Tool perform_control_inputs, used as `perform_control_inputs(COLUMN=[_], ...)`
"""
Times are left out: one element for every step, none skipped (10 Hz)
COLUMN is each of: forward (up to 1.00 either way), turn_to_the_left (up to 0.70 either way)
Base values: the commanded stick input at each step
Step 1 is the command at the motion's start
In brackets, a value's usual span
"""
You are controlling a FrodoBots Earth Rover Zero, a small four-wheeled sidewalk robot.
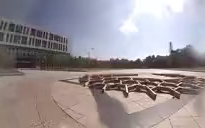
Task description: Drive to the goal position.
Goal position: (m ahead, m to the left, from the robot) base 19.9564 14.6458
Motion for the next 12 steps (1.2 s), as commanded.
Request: perform_control_inputs(forward=[0.70, 0.70, 0.70, 0.70, 0.70, 0.70, 0.70, 0.70, 0.70, 0.70, 0.70, 0.70], turn_to_the_left=[0.34, 0.34, 0.31, 0.28, 0.27, 0.20, 0.07, 0.00, 0.00, 0.00, 0.00, 0.00])
